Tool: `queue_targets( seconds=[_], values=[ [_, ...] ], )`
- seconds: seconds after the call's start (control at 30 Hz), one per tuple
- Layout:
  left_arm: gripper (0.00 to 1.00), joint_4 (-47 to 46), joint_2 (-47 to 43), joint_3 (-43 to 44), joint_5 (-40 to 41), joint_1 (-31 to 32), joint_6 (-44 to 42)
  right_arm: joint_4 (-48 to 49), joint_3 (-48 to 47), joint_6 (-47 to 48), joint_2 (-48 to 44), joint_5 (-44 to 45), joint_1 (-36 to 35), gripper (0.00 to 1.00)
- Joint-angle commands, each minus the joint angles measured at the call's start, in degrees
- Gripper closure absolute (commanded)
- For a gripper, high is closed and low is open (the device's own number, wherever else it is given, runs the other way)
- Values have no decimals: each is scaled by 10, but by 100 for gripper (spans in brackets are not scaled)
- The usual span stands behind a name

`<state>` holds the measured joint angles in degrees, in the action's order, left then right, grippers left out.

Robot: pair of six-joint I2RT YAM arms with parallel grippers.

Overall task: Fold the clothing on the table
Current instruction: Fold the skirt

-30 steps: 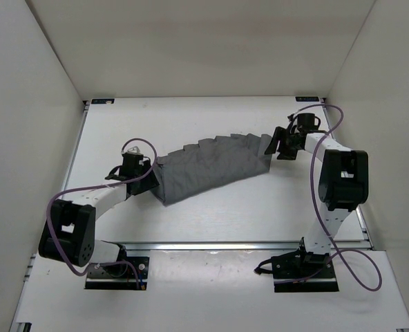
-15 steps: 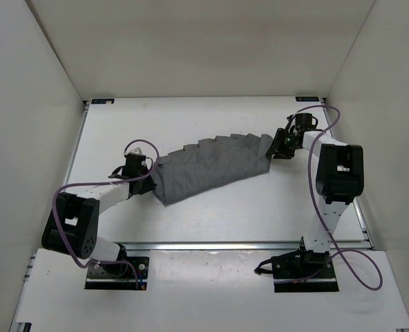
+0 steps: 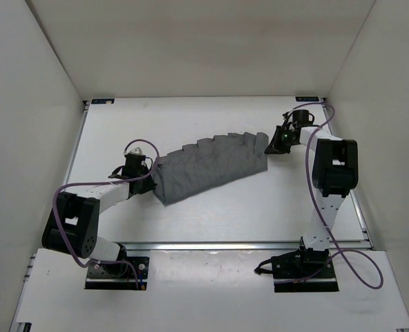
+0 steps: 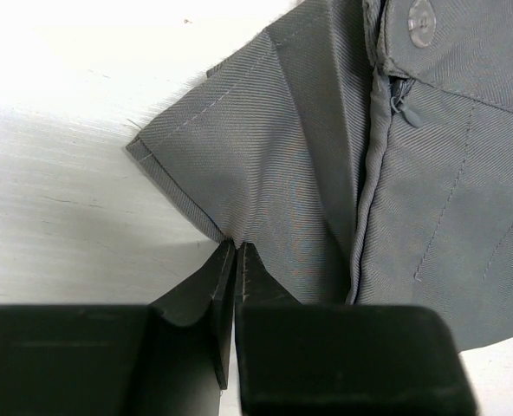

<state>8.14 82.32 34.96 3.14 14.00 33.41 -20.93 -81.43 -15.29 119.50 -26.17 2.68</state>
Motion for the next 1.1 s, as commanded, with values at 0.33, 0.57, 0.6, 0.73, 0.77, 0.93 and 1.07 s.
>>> queue_targets(
  seconds=[0.33, 0.57, 0.6, 0.73, 0.77, 0.93, 1.07],
  values=[
    [97, -13, 6, -9, -7, 6, -5, 3, -4, 1, -170, -88, -173, 100],
    [97, -23, -1, -17, -1, 7, -2, 57, -48, -43, -161, -107, -313, 100],
    [97, -23, -3, -17, 2, 7, -2, 61, -57, -46, -154, -109, -332, 99],
    [97, -30, -4, -28, 1, 5, 2, 82, -76, -54, -129, -108, -392, 100],
    [97, -28, -5, -25, -1, 3, 1, 88, -73, -60, -118, -111, -404, 100],
    [97, -30, -8, -27, -1, 1, 0, 57, -145, -59, -51, -130, -435, 100],
    [97, -37, -15, -35, -8, -3, 5, 62, -161, -72, -38, -136, -462, 100]
  ],
)
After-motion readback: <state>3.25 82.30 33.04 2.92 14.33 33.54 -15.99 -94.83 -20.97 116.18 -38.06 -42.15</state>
